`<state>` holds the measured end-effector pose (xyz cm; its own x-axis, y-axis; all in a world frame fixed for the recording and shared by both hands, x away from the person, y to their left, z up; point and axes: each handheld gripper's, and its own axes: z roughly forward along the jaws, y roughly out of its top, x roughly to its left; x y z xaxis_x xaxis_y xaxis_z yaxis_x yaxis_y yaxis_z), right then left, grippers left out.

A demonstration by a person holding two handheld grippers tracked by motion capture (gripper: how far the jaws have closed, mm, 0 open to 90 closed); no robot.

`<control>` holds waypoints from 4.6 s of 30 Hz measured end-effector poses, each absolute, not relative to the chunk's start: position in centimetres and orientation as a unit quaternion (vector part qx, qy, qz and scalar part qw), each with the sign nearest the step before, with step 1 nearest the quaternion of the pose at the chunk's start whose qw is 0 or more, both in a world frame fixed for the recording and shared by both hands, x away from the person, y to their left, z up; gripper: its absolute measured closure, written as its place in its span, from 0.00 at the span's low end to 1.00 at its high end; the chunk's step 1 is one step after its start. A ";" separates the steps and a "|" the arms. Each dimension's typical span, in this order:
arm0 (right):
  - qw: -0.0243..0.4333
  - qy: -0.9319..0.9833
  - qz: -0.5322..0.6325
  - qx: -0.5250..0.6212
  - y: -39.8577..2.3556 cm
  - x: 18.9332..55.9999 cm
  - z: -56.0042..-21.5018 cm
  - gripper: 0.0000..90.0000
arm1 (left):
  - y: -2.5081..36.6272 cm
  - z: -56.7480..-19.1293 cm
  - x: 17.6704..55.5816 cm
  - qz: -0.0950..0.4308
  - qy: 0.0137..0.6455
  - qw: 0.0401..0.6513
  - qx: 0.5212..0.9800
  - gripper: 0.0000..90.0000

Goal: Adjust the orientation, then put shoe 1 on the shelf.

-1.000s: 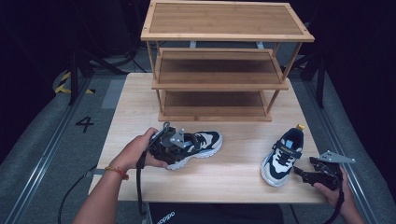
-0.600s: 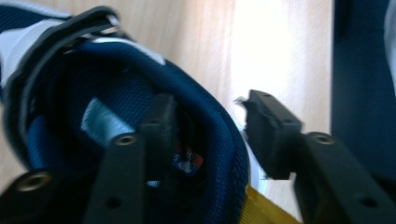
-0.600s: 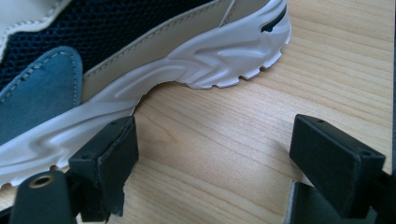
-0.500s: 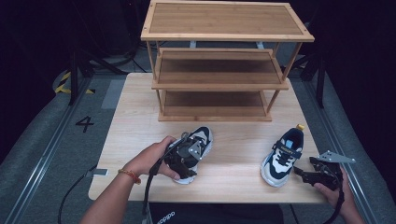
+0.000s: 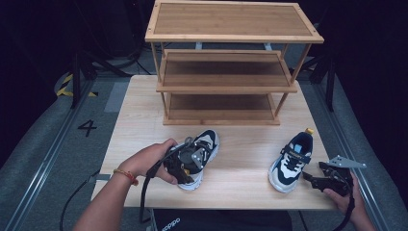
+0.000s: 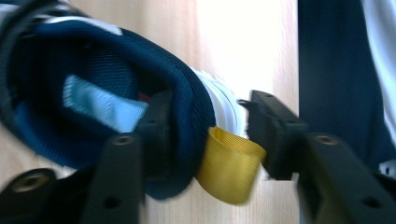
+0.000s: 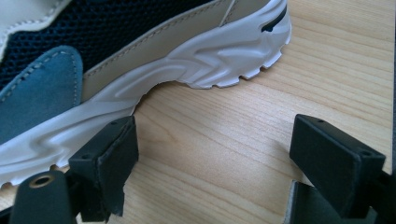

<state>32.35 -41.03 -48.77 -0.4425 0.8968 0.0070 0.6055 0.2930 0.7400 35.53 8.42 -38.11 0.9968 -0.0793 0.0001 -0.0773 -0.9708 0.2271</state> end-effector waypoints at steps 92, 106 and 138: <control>0.210 0.779 0.344 0.481 -41.1 32.4 -48.8 0.18 | 3.8 -22.4 46.5 0.137 0.045 0.197 0.970 0.80; 0.210 0.779 0.345 0.480 -41.1 32.4 -48.8 0.18 | 2.3 -22.2 50.9 0.128 0.061 0.183 0.973 0.76; 0.210 0.779 0.346 0.478 -41.0 32.3 -48.8 0.18 | 5.6 -22.3 45.6 0.285 0.213 0.407 0.841 0.27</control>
